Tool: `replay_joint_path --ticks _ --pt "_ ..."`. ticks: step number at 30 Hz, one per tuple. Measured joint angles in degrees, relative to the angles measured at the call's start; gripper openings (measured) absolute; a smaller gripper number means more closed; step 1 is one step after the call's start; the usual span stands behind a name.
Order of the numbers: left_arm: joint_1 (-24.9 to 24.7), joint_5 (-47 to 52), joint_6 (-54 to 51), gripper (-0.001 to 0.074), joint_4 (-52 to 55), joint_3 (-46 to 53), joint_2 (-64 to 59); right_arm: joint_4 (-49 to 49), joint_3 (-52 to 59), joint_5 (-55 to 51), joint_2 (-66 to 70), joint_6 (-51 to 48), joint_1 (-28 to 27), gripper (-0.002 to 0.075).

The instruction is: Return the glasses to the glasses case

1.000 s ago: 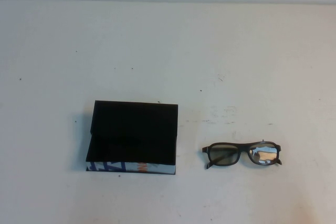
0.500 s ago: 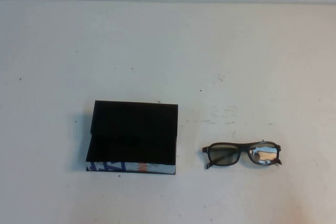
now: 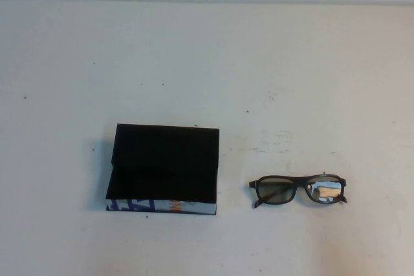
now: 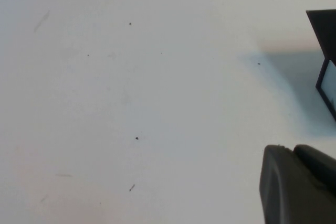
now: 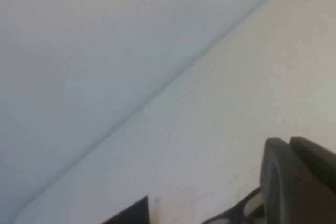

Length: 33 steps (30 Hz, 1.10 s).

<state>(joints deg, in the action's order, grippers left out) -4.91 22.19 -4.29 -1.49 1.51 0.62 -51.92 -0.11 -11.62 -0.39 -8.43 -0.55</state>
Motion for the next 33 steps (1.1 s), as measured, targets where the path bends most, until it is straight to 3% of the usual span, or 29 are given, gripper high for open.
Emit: replay_joint_path --ticks 4,12,21,24,29,33 --pt "0.0 0.0 0.0 -0.0004 0.0 0.0 0.0 1.0 -7.2 -11.3 7.4 0.0 0.0 -0.0011" --pt "0.0 0.0 0.0 -0.0004 0.0 0.0 0.0 14.9 -24.4 -33.2 28.4 -2.8 0.0 -0.0011" --pt "0.0 0.0 0.0 -0.0004 0.0 0.0 0.0 20.0 -31.4 -40.0 43.3 -12.3 1.4 -0.0011" --pt "0.0 0.0 0.0 -0.0004 0.0 0.0 0.0 25.3 -34.8 -40.2 48.9 -12.9 7.1 -0.0011" --pt "0.0 0.0 0.0 -0.0004 0.0 0.0 0.0 31.0 -42.7 -35.6 60.4 -13.4 23.4 -0.0011" --pt "0.0 0.0 0.0 -0.0004 0.0 0.0 0.0 37.6 -50.7 -36.5 71.5 -13.6 31.4 -0.0011"
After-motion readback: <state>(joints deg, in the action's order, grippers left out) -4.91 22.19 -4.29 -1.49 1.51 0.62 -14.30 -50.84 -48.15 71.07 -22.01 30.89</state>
